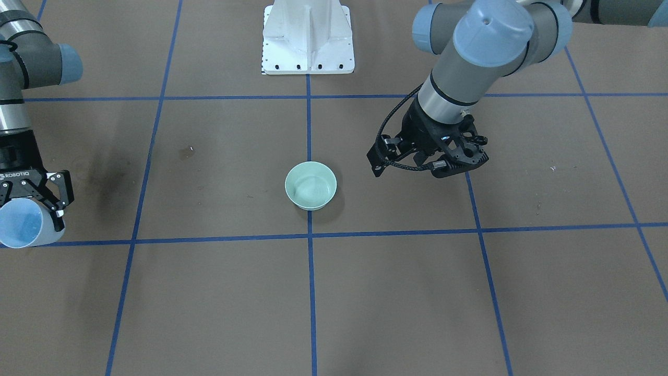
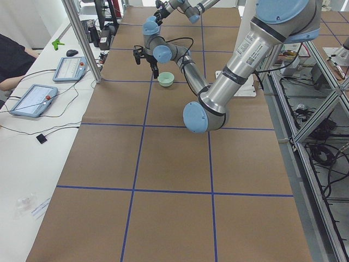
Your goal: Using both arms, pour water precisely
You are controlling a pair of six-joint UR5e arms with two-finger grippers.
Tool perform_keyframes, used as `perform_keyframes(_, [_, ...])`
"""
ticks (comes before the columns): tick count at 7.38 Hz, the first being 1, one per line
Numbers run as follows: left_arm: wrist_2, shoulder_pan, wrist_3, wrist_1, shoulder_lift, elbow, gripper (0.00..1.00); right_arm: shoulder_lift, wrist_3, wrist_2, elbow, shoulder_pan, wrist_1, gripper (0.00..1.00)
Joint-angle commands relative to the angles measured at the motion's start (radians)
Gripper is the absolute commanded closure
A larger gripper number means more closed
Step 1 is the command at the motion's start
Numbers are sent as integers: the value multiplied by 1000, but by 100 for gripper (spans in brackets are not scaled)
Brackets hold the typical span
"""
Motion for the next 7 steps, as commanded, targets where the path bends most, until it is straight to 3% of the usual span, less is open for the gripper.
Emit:
perform_keyframes(1, [-1, -28, 103, -1, 50, -4, 0, 146, -55, 20, 35, -66, -18, 100])
perform_keyframes(3, [-4, -69, 334, -8, 172, -33, 0, 249, -56, 20, 45, -162, -135, 100])
perform_keyframes(6, [-6, -112, 454, -9, 239, -30, 0, 399, -67, 14, 47, -308, -276, 100])
perform_keyframes(7, [-6, -118, 458, -8, 242, -27, 0, 395, -73, 22, 62, -319, -317, 100])
